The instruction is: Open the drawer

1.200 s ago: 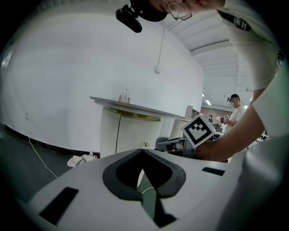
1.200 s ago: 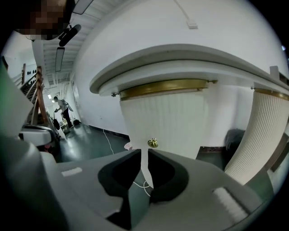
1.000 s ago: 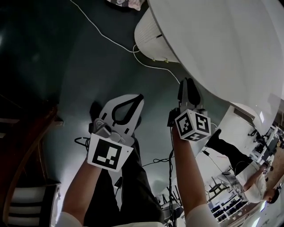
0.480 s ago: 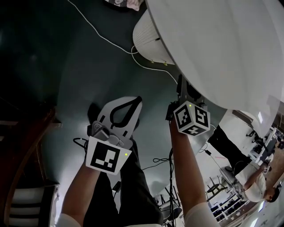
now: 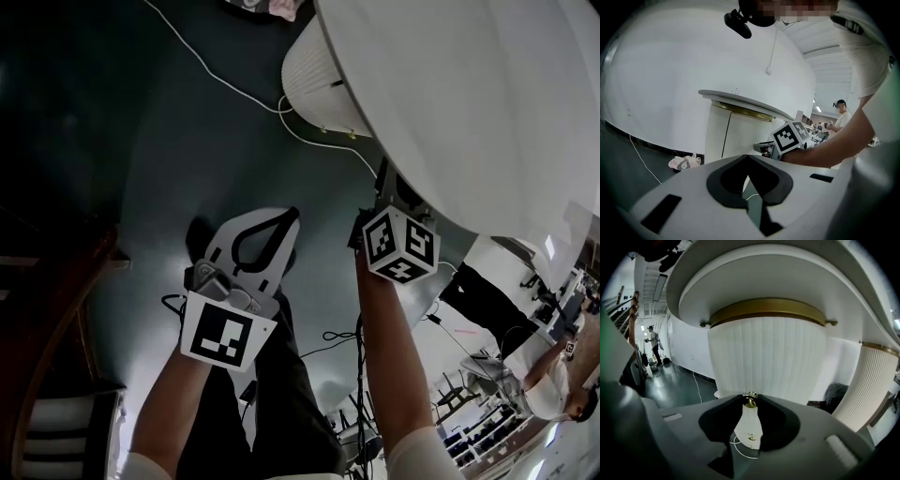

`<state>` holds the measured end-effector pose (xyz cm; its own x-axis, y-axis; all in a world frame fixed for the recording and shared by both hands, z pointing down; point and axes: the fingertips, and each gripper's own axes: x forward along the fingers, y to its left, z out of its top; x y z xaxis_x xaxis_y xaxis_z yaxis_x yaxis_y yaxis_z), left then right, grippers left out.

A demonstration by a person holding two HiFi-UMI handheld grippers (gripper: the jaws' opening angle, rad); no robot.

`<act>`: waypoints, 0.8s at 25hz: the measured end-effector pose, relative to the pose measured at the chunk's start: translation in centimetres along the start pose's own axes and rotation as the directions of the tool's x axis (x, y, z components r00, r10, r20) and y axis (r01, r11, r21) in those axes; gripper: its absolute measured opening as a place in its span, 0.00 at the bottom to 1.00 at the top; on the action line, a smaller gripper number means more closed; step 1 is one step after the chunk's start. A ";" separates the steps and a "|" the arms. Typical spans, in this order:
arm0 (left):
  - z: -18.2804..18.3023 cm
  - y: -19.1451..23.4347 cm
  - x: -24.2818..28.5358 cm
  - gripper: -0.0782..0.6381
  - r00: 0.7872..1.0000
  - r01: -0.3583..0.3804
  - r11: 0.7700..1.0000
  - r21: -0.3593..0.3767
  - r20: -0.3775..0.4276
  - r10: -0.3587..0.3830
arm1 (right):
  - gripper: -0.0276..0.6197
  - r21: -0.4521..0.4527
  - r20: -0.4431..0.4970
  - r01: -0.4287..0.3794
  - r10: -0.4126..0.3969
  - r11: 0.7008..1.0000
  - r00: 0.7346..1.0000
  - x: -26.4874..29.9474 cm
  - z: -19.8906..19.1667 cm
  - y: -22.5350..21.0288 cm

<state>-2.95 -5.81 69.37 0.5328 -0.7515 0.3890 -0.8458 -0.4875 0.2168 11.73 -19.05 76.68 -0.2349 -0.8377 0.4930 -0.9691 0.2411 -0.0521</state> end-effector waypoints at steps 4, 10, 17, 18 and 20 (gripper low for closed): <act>-0.2 0.4 -0.3 0.12 1.000 -0.009 1.000 0.002 0.000 0.009 | 0.21 -0.005 -0.001 -0.007 0.007 1.000 1.000 -0.1 -0.1 0.1; -0.3 0.4 -1.0 0.12 1.000 -0.016 1.000 -0.002 -0.005 0.016 | 0.21 -0.019 -0.004 -0.025 0.025 1.000 1.000 -1.9 -1.0 0.7; -0.5 -0.6 -1.6 0.12 1.000 -0.002 1.000 0.005 -0.015 0.002 | 0.21 -0.020 -0.011 -0.045 0.045 0.999 0.999 -3.6 -2.0 1.4; -0.5 -0.9 -1.6 0.12 1.000 0.005 1.000 0.010 -0.018 -0.005 | 0.21 -0.017 -0.013 -0.047 0.047 0.999 0.999 -3.7 -2.1 1.4; -0.6 -1.4 -1.6 0.12 1.000 0.019 1.000 0.023 -0.022 -0.018 | 0.21 -0.010 -0.013 -0.050 0.050 0.999 0.999 -4.1 -2.3 1.4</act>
<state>-2.68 -3.66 68.94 0.5473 -0.7326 0.4048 -0.8350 -0.5113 0.2036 11.52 -14.17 76.63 -0.2817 -0.8183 0.5010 -0.9555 0.2871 -0.0682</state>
